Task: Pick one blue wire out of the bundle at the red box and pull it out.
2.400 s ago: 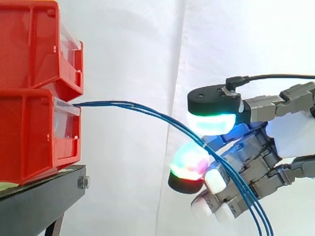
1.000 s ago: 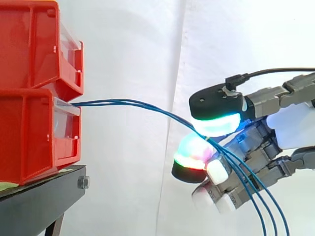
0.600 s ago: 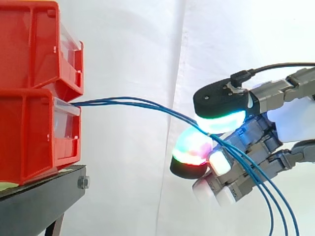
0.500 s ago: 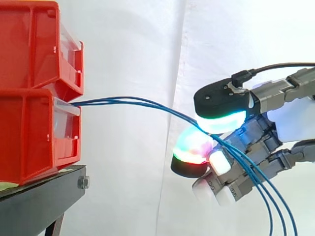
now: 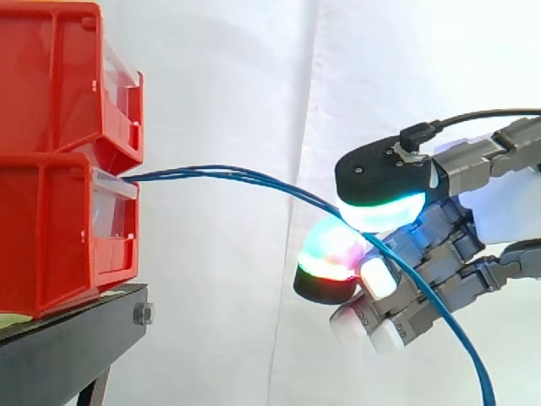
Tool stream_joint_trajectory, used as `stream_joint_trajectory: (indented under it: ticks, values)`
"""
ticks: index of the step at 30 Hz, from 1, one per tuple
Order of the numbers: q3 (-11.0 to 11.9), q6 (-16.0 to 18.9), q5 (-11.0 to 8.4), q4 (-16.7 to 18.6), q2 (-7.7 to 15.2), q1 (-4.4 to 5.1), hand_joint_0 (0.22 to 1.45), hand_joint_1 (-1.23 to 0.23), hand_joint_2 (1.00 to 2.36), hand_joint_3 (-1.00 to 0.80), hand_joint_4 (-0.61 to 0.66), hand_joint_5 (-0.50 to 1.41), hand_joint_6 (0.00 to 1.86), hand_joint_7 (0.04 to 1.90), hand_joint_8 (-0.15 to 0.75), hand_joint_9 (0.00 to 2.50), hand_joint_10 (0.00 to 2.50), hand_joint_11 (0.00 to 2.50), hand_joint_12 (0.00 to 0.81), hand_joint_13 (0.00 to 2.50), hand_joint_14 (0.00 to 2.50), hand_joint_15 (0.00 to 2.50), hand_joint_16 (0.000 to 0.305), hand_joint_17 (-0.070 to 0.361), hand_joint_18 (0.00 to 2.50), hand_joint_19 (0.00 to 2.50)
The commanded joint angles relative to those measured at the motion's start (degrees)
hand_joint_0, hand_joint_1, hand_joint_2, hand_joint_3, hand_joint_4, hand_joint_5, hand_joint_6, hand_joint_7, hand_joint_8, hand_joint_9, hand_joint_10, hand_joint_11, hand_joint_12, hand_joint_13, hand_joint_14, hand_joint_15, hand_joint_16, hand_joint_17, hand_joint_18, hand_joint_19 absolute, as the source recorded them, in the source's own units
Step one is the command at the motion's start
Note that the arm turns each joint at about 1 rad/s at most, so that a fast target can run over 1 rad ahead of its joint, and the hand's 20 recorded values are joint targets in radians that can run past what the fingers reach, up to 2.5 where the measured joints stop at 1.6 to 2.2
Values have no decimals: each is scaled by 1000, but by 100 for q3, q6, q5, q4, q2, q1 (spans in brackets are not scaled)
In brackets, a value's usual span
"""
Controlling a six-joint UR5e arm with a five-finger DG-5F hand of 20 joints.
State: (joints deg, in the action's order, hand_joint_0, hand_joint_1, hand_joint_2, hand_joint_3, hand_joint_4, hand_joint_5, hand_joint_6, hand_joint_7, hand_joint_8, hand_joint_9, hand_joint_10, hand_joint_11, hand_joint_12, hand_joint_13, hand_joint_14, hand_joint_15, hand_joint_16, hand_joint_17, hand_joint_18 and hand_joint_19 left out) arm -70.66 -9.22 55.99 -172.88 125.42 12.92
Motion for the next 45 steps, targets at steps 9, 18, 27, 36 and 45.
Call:
stream_joint_trajectory:
  ticks: [9, 18, 27, 36, 45]
  values:
    - [0, 17, 0, 0, 9, -9, 580, -800, 1016, -254, 276, -91, 693, 1017, 244, 973, 23, 536, 355, 630, 18, 405, 59, 132, 397, 528]
    - [0, 8, 0, 0, 9, -26, 593, -780, 1016, -148, 255, -82, 657, 1065, 268, 1002, 21, 550, 380, 652, 17, 404, 63, 142, 434, 503]
    - [0, -1, 0, 9, 0, -35, 614, -841, 1017, -157, 315, -96, 676, 1009, 254, 972, 23, 558, 371, 637, 19, 401, 62, 139, 419, 504]
    - [0, -10, -26, 18, 0, -44, 546, -696, 1012, -237, 338, -49, 500, 1308, 265, 1011, 21, 503, 393, 649, 17, 402, 68, 153, 420, 521]
    - [0, -10, -26, 18, 9, -44, 560, -655, 1003, -139, 352, -42, 503, 1189, 288, 1043, 18, 432, 429, 675, 15, 366, 77, 173, 457, 499]
